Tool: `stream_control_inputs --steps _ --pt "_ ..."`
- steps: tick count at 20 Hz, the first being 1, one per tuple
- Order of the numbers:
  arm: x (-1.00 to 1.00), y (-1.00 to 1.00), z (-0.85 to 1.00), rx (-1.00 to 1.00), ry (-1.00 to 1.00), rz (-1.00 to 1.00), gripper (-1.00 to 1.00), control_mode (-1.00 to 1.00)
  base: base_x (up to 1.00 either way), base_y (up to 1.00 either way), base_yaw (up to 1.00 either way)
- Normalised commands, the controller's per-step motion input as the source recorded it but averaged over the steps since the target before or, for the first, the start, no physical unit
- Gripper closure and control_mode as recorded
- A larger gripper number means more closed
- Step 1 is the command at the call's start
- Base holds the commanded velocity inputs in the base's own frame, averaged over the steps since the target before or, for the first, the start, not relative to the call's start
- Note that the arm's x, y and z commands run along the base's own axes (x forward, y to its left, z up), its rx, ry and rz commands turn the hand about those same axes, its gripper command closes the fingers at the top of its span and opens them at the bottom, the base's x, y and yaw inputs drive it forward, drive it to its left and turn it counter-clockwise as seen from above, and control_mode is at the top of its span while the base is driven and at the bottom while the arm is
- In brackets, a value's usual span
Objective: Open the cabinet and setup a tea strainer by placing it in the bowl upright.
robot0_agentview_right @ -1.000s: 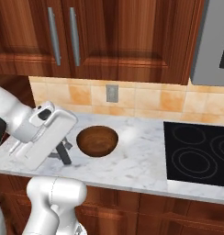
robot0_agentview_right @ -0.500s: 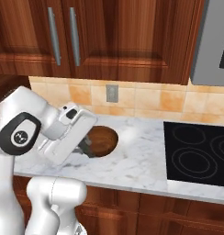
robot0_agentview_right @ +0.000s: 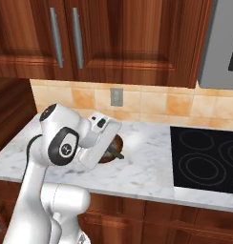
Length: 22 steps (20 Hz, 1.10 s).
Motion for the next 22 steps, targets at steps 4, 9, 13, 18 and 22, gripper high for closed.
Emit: stream_control_inputs --steps 4,9,13,18,22 --pt "0.52 -0.29 -0.44 -0.04 -0.16 0.08 1.0 -1.0 0.0 0.0 0.0" --pt "0.39 -0.3 -0.41 0.0 -0.22 0.08 1.0 -1.0 0.0 0.0 0.0" --pt "0.41 -0.2 -0.36 -0.02 -0.17 0.08 1.0 -1.0 0.0 0.0 0.0" --pt "0.41 -0.15 -0.37 -0.07 -0.08 0.14 1.0 -1.0 0.0 0.0 0.0" --pt "0.27 -0.26 -0.1 -0.13 0.0 0.24 1.0 -1.0 0.0 0.0 0.0"
